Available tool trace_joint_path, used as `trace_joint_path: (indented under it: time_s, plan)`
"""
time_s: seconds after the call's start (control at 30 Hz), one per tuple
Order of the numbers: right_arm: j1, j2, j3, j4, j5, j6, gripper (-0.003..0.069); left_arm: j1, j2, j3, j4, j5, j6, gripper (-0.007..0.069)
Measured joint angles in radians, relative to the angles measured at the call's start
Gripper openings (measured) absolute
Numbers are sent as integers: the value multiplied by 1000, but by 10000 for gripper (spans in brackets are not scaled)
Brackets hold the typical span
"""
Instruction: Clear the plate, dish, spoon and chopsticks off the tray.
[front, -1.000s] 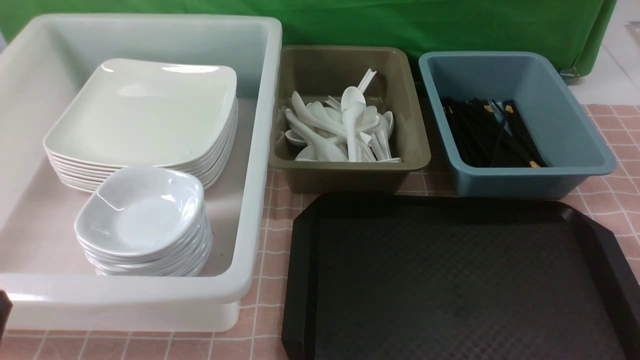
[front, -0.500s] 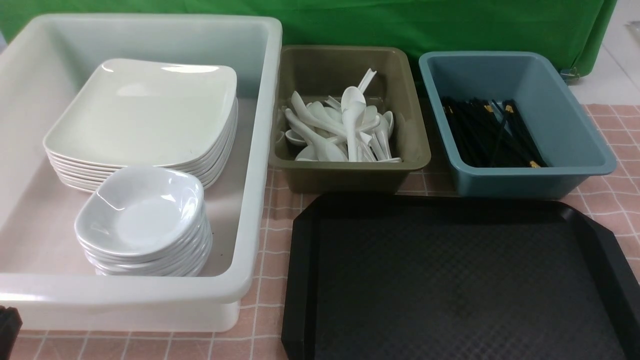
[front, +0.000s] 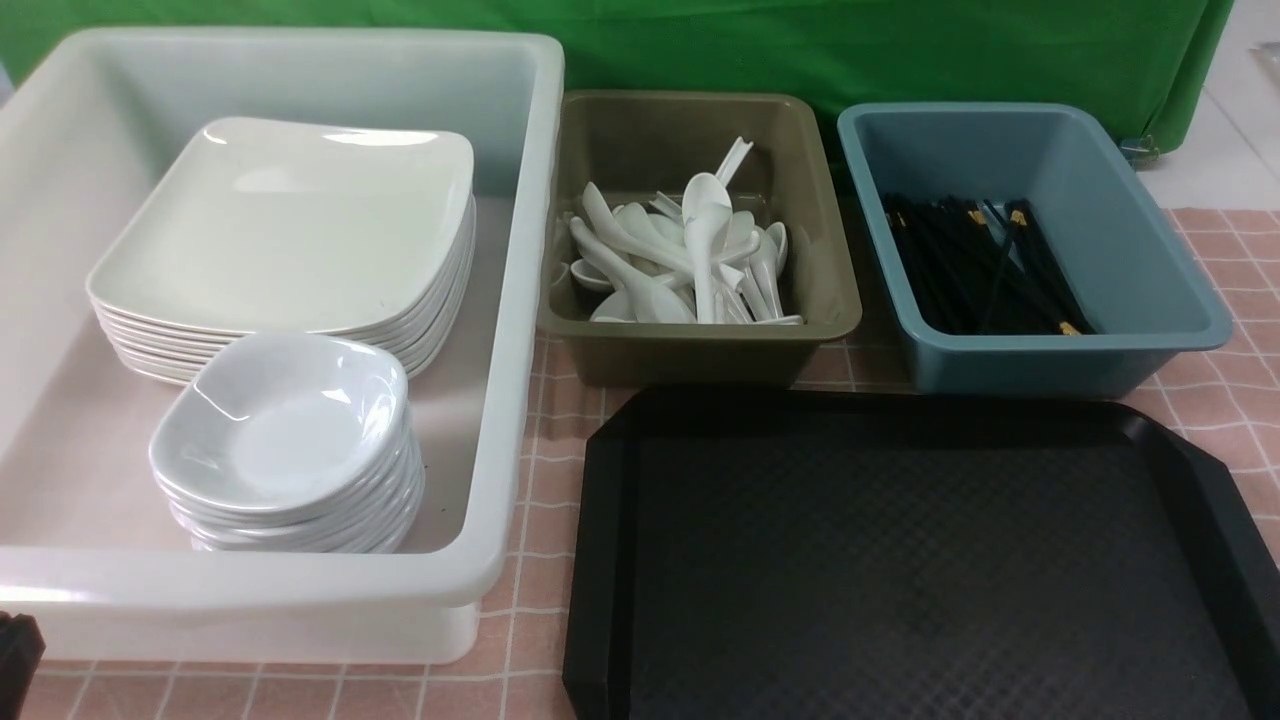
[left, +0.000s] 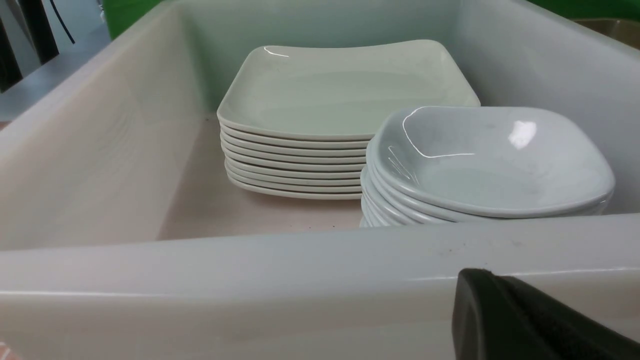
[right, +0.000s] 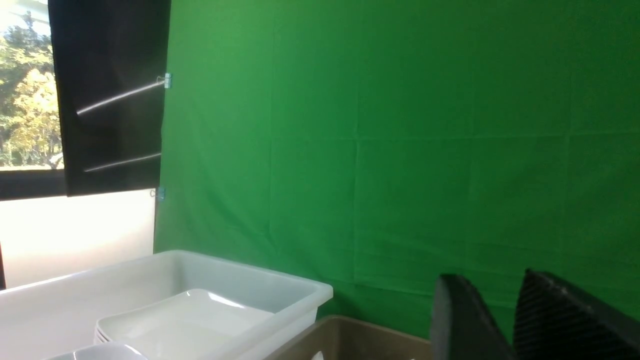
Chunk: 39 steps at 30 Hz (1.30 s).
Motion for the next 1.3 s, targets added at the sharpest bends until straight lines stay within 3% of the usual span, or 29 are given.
trace_joint_path:
  time_s: [0.1, 0.13, 0.17, 0.27, 0.4, 0.6, 0.67, 0.9, 1.03, 1.3]
  plan:
    - [0, 0, 0, 18, -3, 0, 240, 0, 0, 0, 0, 0, 0, 4]
    - [0, 0, 0, 96, -3, -31, 240, 0, 0, 0, 0, 0, 0, 5]
    - [0, 0, 0, 96, -3, -38, 240, 0, 0, 0, 0, 0, 0, 5]
    - [0, 0, 17, 390, -8, -310, 240, 0, 0, 0, 0, 0, 0, 5]
    - [0, 0, 51, 583, -2, -486, 240, 0, 0, 0, 1, 0, 0, 5]
    - [-10, -13, 105, 613, -5, -535, 240, 0, 0, 0, 3, 0, 0, 5]
    - [-73, -36, 165, 617, -6, -562, 240, 0, 0, 0, 3, 0, 0, 5]
    - [-462, -63, 461, 617, 21, -609, 240, 0, 0, 0, 3, 0, 1, 5]
    - [-599, -111, 502, 620, 137, -608, 240, 0, 0, 1, 3, 2, 1, 5]
    - [-627, -111, 500, 620, 152, -572, 240, 0, -1, 1, 3, 8, 2, 5]
